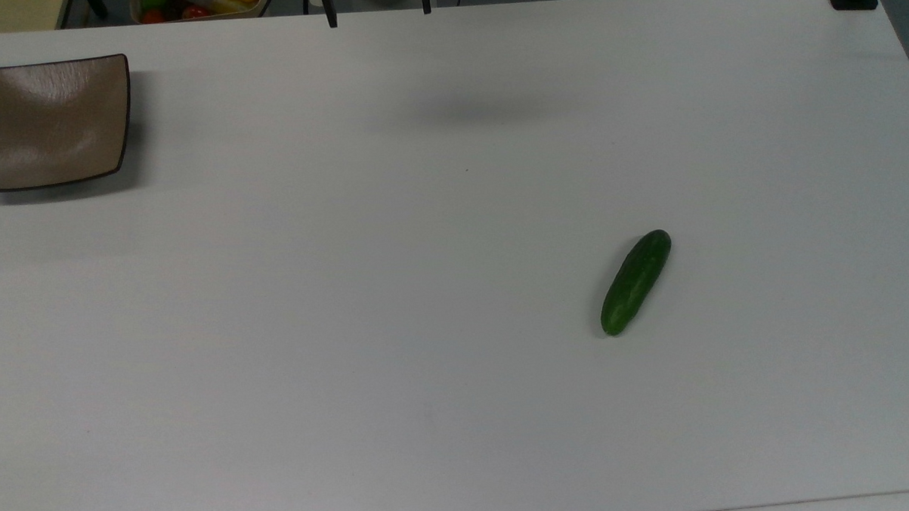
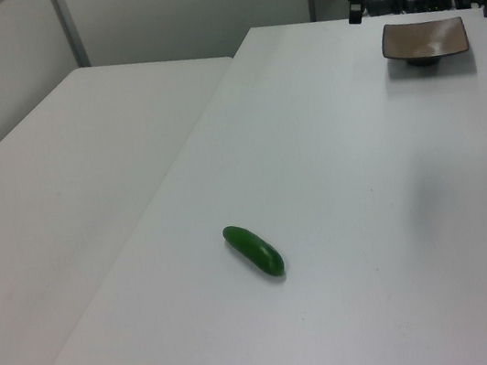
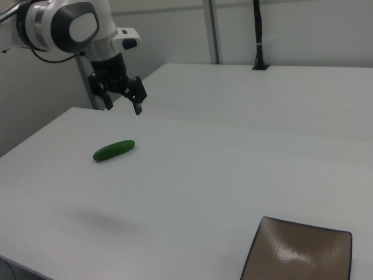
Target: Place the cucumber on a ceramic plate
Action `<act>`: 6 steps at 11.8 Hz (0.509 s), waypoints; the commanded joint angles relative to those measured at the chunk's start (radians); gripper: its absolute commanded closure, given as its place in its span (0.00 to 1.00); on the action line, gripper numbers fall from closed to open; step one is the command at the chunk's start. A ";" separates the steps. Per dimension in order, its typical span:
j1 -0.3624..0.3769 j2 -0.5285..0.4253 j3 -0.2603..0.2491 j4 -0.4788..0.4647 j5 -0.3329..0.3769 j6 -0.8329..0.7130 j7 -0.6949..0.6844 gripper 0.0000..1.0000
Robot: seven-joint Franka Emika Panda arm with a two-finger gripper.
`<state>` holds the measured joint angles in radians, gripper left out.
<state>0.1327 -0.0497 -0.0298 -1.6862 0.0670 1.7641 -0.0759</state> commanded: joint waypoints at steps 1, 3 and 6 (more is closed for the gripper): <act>-0.002 -0.018 -0.005 -0.006 0.017 -0.072 -0.014 0.00; -0.021 -0.012 -0.005 -0.007 0.017 -0.080 -0.001 0.00; 0.004 -0.010 0.001 -0.006 0.020 -0.083 0.236 0.00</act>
<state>0.1166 -0.0512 -0.0314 -1.6867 0.0675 1.6918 -0.0345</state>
